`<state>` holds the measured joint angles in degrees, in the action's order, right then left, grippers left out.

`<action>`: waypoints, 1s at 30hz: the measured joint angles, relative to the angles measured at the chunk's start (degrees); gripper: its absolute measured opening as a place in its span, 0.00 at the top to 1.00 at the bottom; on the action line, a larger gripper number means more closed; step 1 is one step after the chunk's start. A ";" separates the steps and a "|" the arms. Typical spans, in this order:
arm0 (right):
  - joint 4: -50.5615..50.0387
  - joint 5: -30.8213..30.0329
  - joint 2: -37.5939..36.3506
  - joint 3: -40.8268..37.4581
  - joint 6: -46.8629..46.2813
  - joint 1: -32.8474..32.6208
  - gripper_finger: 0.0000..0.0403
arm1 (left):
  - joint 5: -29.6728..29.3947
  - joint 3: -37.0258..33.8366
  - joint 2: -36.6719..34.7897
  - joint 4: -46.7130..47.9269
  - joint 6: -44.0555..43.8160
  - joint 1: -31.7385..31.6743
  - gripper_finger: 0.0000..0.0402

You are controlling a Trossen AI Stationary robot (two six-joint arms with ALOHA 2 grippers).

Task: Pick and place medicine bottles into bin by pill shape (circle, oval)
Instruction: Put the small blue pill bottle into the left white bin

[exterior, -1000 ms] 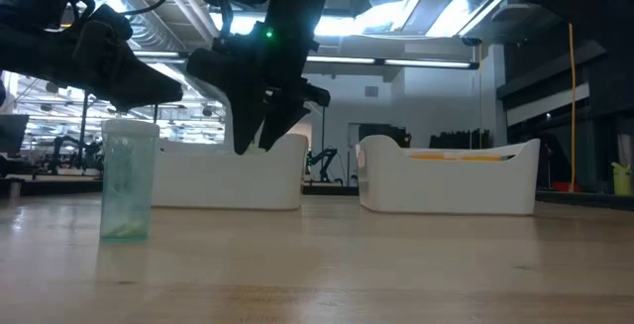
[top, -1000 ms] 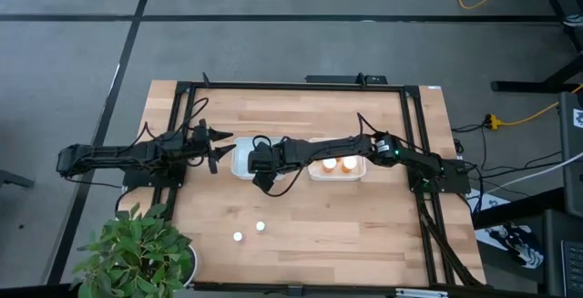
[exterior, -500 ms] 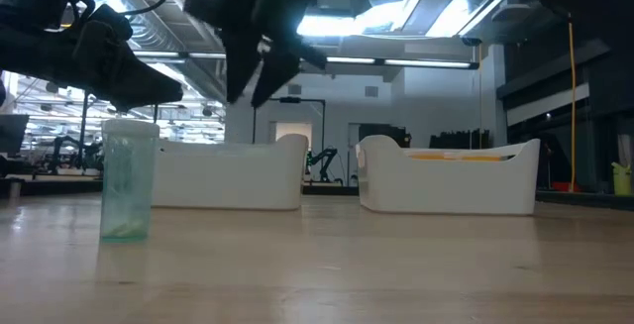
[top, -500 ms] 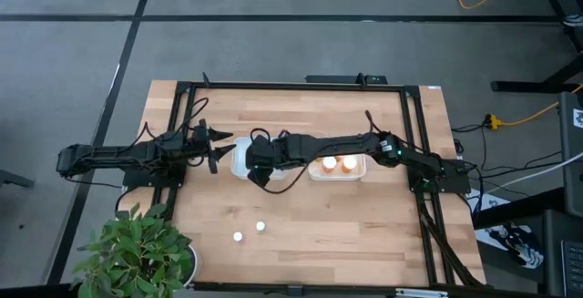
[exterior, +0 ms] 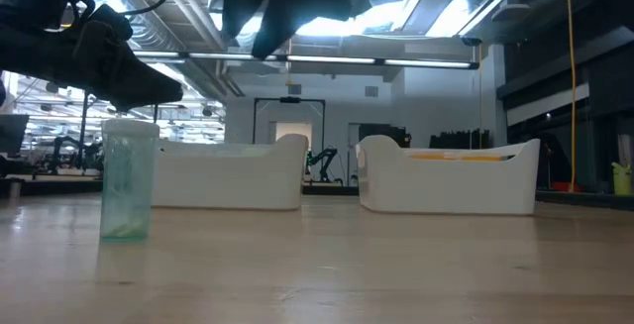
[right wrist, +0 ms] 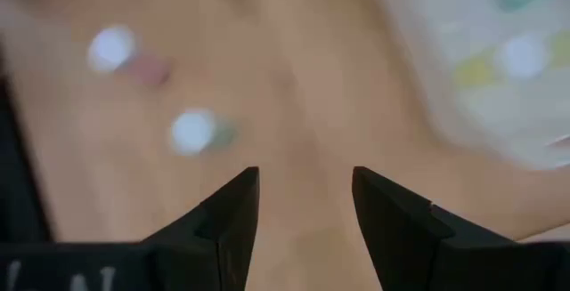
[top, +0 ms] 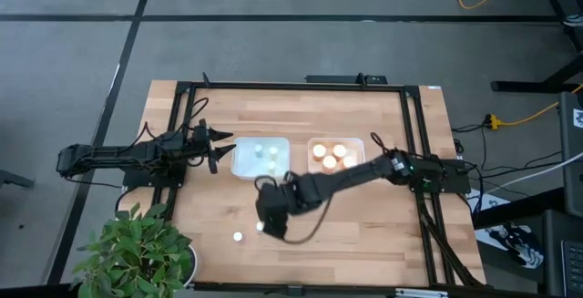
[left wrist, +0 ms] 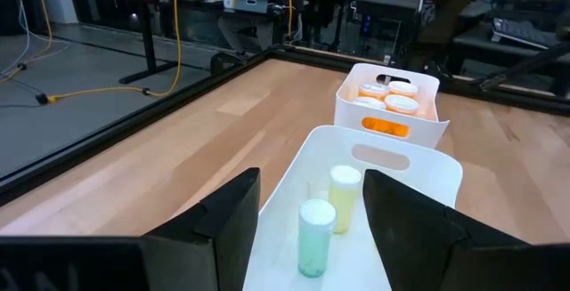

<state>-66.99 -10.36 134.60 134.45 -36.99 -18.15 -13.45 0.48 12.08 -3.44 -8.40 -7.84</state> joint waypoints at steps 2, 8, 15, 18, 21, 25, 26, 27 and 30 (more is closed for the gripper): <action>-0.58 0.10 0.01 0.00 0.19 -2.12 0.54 | 0.00 -0.01 0.01 -0.02 0.00 -0.01 0.52; -0.51 0.02 0.06 -0.02 4.29 -7.23 0.54 | 0.00 0.00 0.01 -0.02 -0.04 -0.01 0.52; 1.07 -0.42 0.19 -0.72 -6.08 -8.33 0.48 | 0.00 -0.01 0.01 -0.01 -0.09 -0.01 0.52; 1.49 -0.78 0.38 -2.44 -4.83 -8.16 0.40 | 0.00 -0.01 0.01 -0.02 -0.20 -0.01 0.52; 3.09 -1.58 0.40 -4.36 -1.68 -7.87 0.33 | 0.00 -0.01 0.00 -0.01 -0.20 0.01 0.52; 7.08 -1.67 0.40 -7.10 -1.79 -7.56 0.30 | 0.68 -0.01 0.01 0.00 -2.66 -0.01 0.52; 8.15 -1.65 0.41 -7.81 -1.60 -7.45 0.30 | 0.92 0.01 0.01 0.01 -3.17 0.01 0.52; 9.42 -1.63 0.42 -8.46 -1.00 -7.31 0.30 | 0.92 0.00 0.01 0.00 -3.24 -0.01 0.52; 12.30 -1.58 0.40 -9.93 2.91 -6.85 0.31 | 0.92 -0.01 -0.01 0.00 -3.19 0.00 0.52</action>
<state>-54.69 -11.94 135.00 124.52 -34.08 -25.00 -12.53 0.47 12.08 -3.44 -11.60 -7.84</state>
